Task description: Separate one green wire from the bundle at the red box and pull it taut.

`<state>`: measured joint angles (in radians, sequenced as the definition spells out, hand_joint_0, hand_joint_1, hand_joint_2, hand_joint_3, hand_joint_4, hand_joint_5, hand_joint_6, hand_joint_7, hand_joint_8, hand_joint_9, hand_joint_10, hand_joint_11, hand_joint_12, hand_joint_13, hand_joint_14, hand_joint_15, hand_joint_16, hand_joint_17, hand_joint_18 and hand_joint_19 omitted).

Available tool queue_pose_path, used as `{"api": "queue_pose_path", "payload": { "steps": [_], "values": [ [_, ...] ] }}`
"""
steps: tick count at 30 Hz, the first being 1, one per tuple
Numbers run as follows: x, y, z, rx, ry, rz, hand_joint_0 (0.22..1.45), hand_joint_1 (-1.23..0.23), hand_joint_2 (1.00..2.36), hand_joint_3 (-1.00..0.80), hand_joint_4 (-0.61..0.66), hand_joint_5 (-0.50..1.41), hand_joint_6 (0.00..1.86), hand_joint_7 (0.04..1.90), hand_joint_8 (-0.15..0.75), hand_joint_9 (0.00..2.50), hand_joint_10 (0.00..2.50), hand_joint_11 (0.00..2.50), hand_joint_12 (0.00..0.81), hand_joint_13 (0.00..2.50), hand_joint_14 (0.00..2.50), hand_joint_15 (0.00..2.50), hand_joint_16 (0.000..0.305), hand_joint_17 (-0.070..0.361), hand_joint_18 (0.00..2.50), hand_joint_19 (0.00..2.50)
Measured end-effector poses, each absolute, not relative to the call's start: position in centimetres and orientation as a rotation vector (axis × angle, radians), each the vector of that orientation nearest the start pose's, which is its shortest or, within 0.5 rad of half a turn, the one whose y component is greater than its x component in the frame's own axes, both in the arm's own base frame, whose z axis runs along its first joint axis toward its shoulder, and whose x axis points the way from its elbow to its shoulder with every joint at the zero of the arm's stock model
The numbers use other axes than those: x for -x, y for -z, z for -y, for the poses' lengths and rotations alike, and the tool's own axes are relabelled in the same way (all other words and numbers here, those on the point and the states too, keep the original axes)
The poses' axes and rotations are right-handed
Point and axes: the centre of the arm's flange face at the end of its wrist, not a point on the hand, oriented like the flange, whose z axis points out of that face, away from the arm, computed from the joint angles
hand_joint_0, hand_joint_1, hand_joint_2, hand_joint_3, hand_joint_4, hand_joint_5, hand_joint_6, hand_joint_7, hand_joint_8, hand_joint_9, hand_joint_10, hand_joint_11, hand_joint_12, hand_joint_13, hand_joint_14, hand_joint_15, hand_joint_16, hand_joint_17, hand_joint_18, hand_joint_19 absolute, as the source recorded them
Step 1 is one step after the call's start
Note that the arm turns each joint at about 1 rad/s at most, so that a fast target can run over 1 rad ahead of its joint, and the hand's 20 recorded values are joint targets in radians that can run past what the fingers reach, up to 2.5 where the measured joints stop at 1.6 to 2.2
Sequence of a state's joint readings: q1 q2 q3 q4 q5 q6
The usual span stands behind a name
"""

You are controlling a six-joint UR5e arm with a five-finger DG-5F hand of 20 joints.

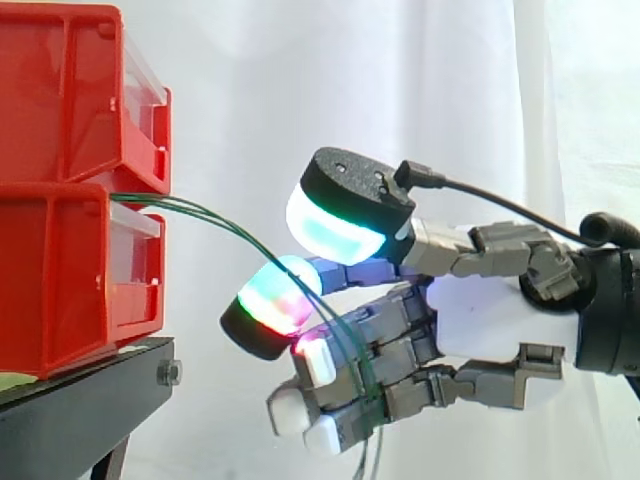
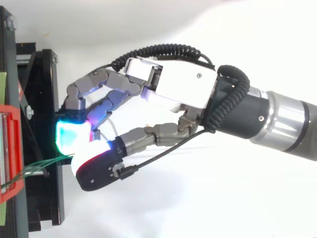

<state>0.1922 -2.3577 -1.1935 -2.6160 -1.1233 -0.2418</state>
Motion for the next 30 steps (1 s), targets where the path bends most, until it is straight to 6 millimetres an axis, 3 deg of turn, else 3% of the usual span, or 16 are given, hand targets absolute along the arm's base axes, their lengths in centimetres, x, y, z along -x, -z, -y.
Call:
{"api": "queue_pose_path", "payload": {
  "steps": [17,30],
  "values": [
    [-78.48,-21.35,2.23,-1.116,-0.930,-1.020,0.50,-0.68,1.00,-0.50,0.22,-0.23,0.85,0.96,0.320,0.90,0.01,0.96,0.356,1.40,0.02,1.31,0.060,0.135,0.86,0.44],
    [-78.48,-21.43,1.94,-1.115,-0.934,-1.021,0.50,-0.69,1.00,-0.50,0.21,-0.23,0.85,0.96,0.324,0.93,0.01,1.02,0.355,1.42,0.01,1.35,0.060,0.135,0.89,0.45]
  ]
}}
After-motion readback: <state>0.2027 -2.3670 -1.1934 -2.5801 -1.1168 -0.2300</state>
